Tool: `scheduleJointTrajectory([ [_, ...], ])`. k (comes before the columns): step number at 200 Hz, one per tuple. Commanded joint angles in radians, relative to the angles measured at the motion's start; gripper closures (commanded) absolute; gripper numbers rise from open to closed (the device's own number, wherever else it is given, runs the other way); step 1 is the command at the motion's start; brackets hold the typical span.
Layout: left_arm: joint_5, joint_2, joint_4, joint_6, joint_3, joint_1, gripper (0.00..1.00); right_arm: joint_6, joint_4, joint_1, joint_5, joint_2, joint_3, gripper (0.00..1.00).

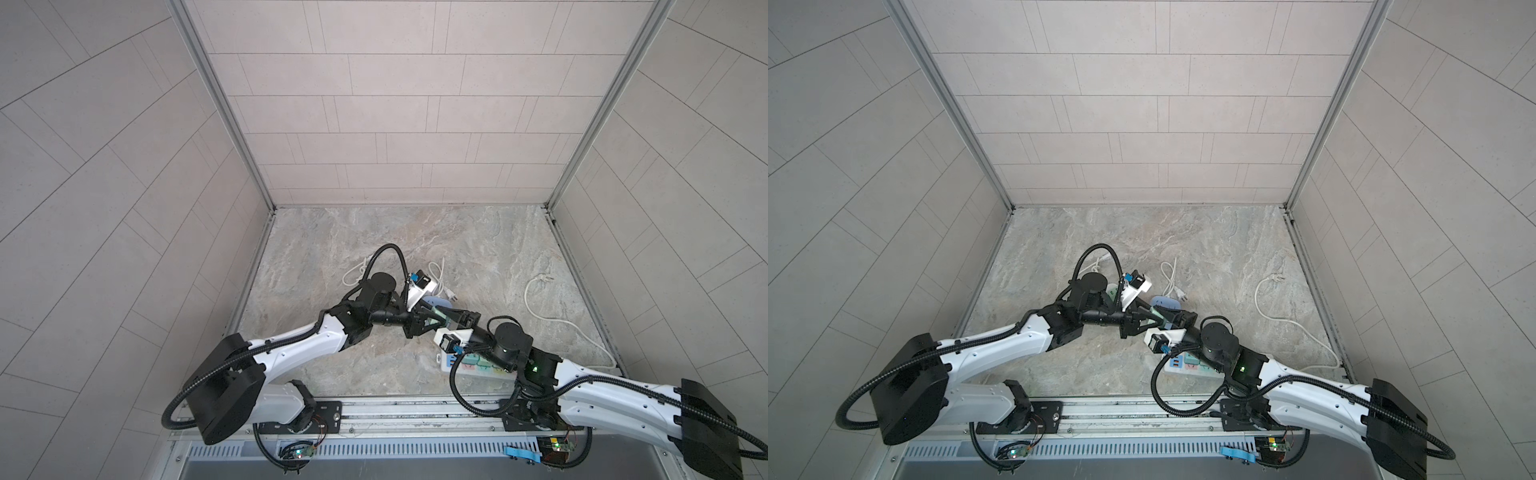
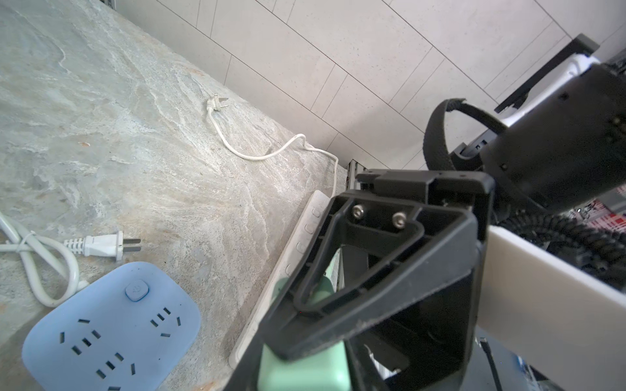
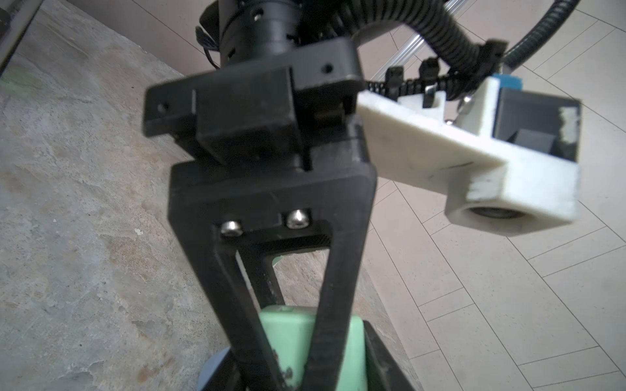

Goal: Insert the plug
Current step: 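Open and withdraw the right gripper while the left gripper carries the adapter away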

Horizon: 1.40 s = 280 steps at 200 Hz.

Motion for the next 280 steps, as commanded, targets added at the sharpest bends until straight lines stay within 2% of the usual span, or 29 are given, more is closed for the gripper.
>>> scheduleJointTrajectory([
  [1,0.09,0.006,0.02,0.052,0.02,-0.022,0.79,0.028,0.029,-0.006,-0.019,0.019,0.04,1.0],
  [8,0.087,0.004,0.022,0.053,0.019,-0.023,0.84,0.031,0.009,-0.006,-0.016,0.025,0.052,1.0],
  [22,0.069,-0.001,0.022,0.053,0.017,-0.023,0.9,0.034,-0.018,-0.006,-0.006,0.029,0.067,0.82],
  [35,0.051,-0.007,0.021,0.052,0.012,-0.022,0.94,0.037,-0.024,-0.007,-0.002,0.023,0.064,0.69],
  [37,0.048,-0.008,0.022,0.053,0.012,-0.023,0.94,0.038,-0.024,-0.006,-0.002,0.022,0.063,0.62],
  [38,0.048,-0.008,0.021,0.054,0.012,-0.022,0.94,0.038,-0.024,-0.006,-0.001,0.021,0.063,0.55],
  [39,0.047,-0.009,0.021,0.053,0.011,-0.023,0.94,0.038,-0.024,-0.006,-0.001,0.019,0.062,0.43],
  [40,0.045,-0.009,0.022,0.053,0.011,-0.023,0.95,0.038,-0.024,-0.006,-0.001,0.018,0.062,0.37],
  [41,0.044,-0.01,0.023,0.053,0.01,-0.022,0.95,0.038,-0.024,-0.006,0.0,0.018,0.062,0.21],
  [42,0.042,-0.011,0.023,0.053,0.009,-0.023,0.95,0.038,-0.025,-0.006,0.0,0.017,0.063,0.12],
  [44,0.04,-0.012,0.023,0.053,0.008,-0.023,0.95,0.039,-0.027,-0.006,0.003,0.015,0.06,0.03],
  [47,0.034,-0.015,0.023,0.053,0.007,-0.023,0.96,0.041,-0.028,-0.006,0.003,0.012,0.06,0.01],
  [64,-0.005,-0.042,0.023,0.057,-0.007,-0.022,1.0,0.053,-0.047,-0.01,0.014,-0.001,0.062,0.0],
  [102,-0.17,-0.181,0.043,0.086,-0.085,-0.022,1.0,0.067,-0.1,-0.038,0.066,-0.01,0.064,0.0],
  [123,-0.3,-0.281,0.057,0.107,-0.144,-0.023,1.0,0.151,-0.107,-0.082,0.104,-0.026,0.057,0.0],
  [141,-0.396,-0.359,0.072,0.119,-0.192,-0.022,1.0,0.23,-0.077,-0.149,0.088,-0.053,0.032,0.0],
  [174,-0.506,-0.49,0.116,0.155,-0.271,-0.023,1.0,0.407,-0.065,-0.286,0.105,-0.09,0.015,0.0],
  [211,-0.535,-0.557,0.142,0.21,-0.316,-0.024,1.0,0.721,-0.138,-0.48,0.181,-0.066,0.042,0.0],
  [240,-0.52,-0.542,0.139,0.195,-0.305,-0.023,1.0,0.879,-0.196,-0.602,0.271,-0.049,0.012,0.0],
  [280,-0.506,-0.542,0.1,0.22,-0.282,-0.023,1.0,1.12,-0.227,-0.76,0.379,-0.211,-0.109,0.0],
])
